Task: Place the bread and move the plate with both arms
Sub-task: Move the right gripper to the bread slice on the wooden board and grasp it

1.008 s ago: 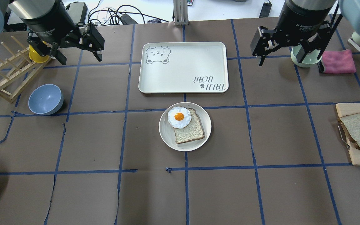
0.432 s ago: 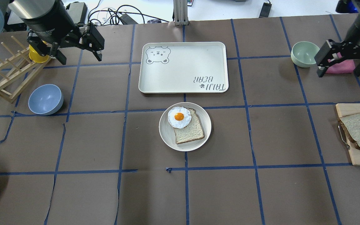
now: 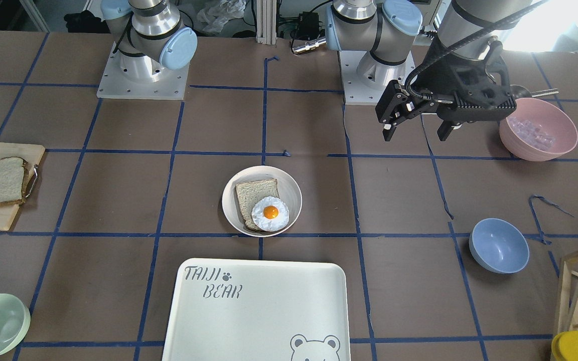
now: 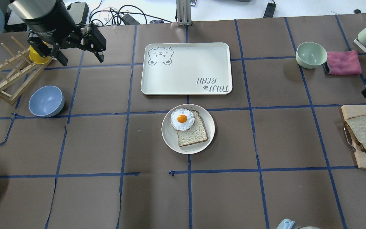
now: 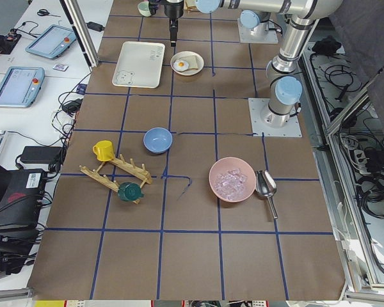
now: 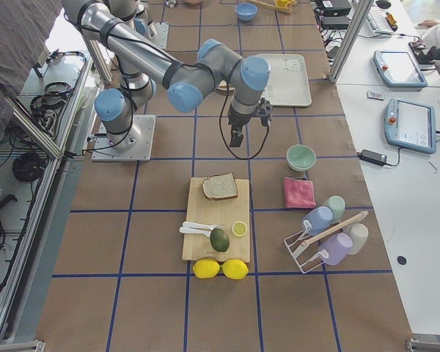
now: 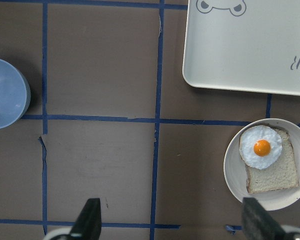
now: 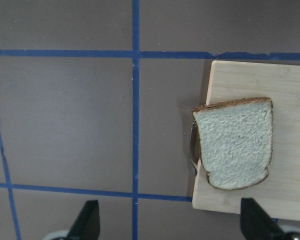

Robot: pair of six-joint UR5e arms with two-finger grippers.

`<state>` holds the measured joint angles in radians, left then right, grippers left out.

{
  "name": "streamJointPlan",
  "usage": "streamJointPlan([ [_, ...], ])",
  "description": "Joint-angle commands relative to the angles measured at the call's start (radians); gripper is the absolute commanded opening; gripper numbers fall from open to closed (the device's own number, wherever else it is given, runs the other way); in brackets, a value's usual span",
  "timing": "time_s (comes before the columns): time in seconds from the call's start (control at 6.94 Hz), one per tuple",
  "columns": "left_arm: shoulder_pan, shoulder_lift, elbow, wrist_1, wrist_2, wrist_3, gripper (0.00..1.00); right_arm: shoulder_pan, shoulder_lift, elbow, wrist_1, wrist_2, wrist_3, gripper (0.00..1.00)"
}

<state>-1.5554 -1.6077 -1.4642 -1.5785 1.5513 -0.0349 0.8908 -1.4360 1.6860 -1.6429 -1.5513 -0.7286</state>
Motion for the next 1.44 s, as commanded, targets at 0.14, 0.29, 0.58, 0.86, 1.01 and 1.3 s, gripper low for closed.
streamJointPlan([
  [0.14, 0.000, 0.000, 0.001, 0.000, 0.000, 0.001, 1.00, -0.182, 0.146, 0.041, -0.115, 0.056, -0.199, 1.00],
  [0.29, 0.000, 0.000, 0.001, 0.002, 0.000, 0.000, 1.00, -0.212, 0.205, 0.044, -0.162, 0.081, -0.224, 1.00],
  [0.58, 0.000, 0.000, 0.001, 0.002, 0.000, 0.000, 1.00, -0.217, 0.269, 0.078, -0.297, 0.125, -0.302, 0.96],
  [0.86, 0.000, 0.000, 0.001, 0.002, 0.000, 0.000, 1.00, -0.217, 0.267, 0.150, -0.319, 0.128, -0.301, 0.92],
  [1.01, 0.000, 0.000, -0.001, 0.002, 0.000, 0.000, 1.00, -0.217, 0.269, 0.153, -0.339, 0.128, -0.302, 0.86],
  [1.3, 0.000, 0.000, 0.001, 0.000, 0.000, 0.000, 1.00, -0.225, 0.270, 0.150, -0.341, 0.126, -0.305, 0.72],
])
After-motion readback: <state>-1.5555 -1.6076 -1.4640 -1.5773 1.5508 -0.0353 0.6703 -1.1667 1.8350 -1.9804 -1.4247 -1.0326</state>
